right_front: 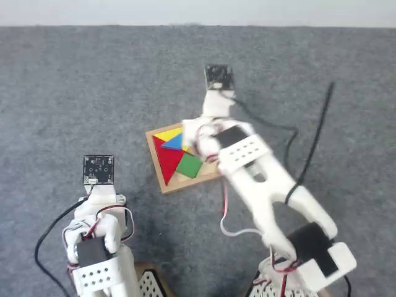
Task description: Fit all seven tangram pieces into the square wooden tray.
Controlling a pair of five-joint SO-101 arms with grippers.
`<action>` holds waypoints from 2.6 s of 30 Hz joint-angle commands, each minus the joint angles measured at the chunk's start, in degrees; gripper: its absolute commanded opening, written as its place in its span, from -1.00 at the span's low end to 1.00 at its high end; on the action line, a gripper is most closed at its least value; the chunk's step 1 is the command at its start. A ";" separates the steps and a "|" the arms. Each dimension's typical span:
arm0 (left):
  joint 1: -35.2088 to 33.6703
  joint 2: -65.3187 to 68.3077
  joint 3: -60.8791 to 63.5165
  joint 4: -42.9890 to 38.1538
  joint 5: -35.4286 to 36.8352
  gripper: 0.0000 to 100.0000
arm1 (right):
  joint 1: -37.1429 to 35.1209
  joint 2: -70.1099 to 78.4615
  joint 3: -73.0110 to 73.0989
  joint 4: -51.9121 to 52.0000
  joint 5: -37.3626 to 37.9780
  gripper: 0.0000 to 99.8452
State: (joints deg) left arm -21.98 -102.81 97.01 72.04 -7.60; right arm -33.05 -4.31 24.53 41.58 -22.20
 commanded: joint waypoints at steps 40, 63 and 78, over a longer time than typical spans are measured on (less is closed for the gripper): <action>-0.18 -1.05 -0.48 0.26 -0.53 -0.97 | -13.49 16.40 -12.13 6.99 24.62 -0.91; -0.18 -1.05 -0.48 0.26 -0.53 -0.97 | -2.86 -14.02 12.66 5.14 24.35 -0.91; -0.18 -1.05 -0.48 0.26 -0.53 -0.97 | 1.01 6.64 3.52 2.15 24.35 -0.91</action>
State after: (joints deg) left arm -21.98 -102.81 97.01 72.04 -7.60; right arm -30.59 -0.79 33.85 44.48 1.80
